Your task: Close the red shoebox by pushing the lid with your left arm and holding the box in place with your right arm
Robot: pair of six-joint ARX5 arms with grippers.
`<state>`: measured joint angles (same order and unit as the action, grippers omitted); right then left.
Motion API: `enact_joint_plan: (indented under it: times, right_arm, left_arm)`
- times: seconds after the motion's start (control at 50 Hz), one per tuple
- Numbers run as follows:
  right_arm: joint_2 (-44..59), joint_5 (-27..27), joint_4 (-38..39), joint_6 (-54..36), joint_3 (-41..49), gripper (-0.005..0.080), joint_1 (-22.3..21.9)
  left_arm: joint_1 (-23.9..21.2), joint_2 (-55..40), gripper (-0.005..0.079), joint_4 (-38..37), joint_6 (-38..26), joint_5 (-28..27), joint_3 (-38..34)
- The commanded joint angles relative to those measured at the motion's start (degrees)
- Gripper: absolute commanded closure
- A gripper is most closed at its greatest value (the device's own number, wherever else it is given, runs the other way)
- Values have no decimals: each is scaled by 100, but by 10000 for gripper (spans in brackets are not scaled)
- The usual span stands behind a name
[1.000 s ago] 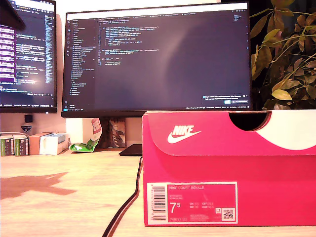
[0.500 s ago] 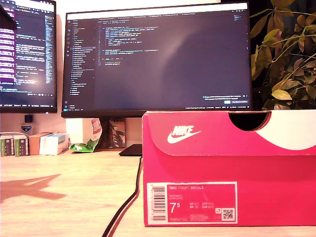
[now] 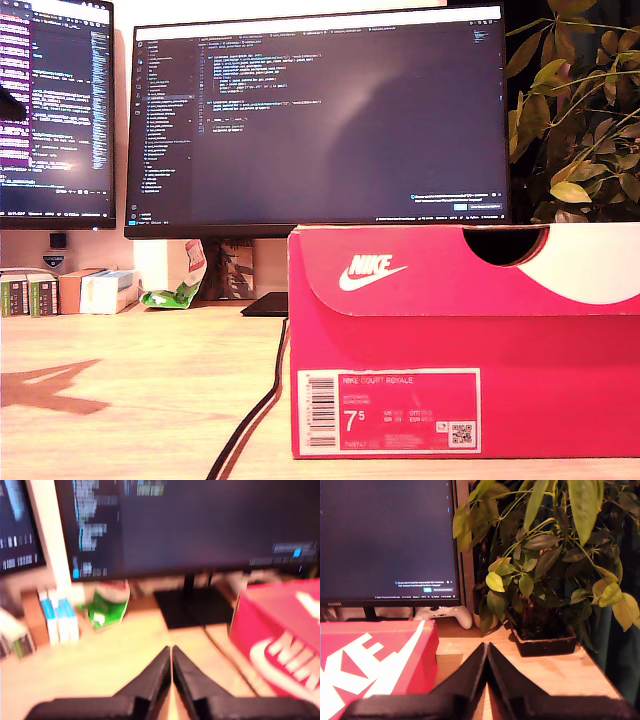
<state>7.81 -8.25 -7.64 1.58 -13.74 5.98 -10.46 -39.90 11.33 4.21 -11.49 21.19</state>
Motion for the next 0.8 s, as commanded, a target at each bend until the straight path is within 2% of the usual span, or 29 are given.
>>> enact_joint_plan:
  times: [0.0, 0.48, 0.78]
  right_arm:
    - [-81, -31, 7, 59, 258, 764, -48]
    - [-444, -28, -42, -149, 675, 765, -48]
    - [-450, -22, 66, -153, 1093, 764, -46]
  left_arm:
    - [-79, -11, 761, 96, 28, 57, -232]
    - [-269, -17, 762, 1064, -151, 219, -966]
    - [-269, -17, 762, 1239, -271, 299, -1311]
